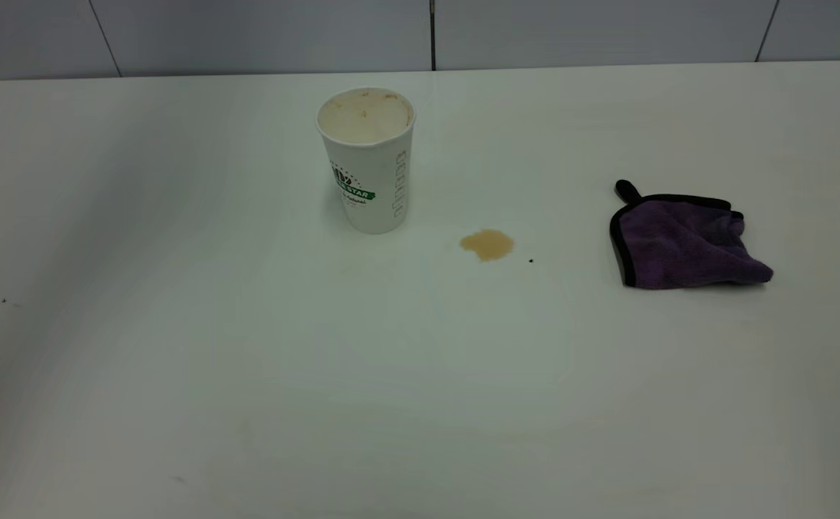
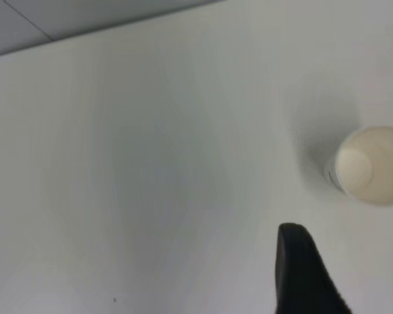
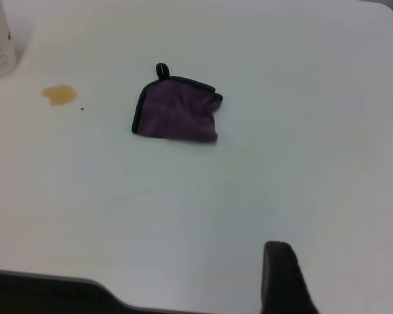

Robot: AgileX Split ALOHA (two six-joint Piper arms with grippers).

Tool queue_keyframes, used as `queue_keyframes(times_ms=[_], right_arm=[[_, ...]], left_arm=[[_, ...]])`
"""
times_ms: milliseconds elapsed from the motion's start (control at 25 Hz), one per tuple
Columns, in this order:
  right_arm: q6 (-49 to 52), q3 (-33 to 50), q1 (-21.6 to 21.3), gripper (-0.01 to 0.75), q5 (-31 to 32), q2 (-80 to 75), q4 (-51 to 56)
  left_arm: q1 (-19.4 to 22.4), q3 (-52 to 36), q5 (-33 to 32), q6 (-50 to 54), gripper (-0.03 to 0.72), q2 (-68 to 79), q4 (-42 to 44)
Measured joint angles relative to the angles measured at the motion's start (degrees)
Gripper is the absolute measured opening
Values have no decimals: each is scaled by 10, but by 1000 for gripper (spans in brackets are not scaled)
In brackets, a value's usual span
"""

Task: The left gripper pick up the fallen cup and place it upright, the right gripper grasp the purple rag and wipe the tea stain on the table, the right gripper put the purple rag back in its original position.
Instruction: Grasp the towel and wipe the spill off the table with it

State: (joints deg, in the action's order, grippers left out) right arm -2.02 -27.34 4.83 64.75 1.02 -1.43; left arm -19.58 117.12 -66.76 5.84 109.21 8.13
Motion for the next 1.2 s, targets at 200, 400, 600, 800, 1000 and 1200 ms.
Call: queue_keyframes(times_ms=[200, 400, 600, 800, 1000, 1200], right_arm=[[0, 0, 0, 467, 0, 0, 0], [0, 0, 0, 467, 0, 0, 0], [0, 0, 0, 467, 0, 0, 0], [0, 0, 0, 467, 0, 0, 0], [0, 0, 0, 467, 0, 0, 0], [0, 0, 0, 467, 0, 0, 0]], left_arm=[[-4, -188, 0, -2, 367, -137, -5], [-4, -367, 0, -2, 354, -244, 7], [-4, -548, 0, -2, 353, -320, 21], [10, -694, 4, 12, 353, -416, 9], [100, -806, 31, -17, 353, -578, -29], [163, -853, 34, -55, 353, -740, -39]])
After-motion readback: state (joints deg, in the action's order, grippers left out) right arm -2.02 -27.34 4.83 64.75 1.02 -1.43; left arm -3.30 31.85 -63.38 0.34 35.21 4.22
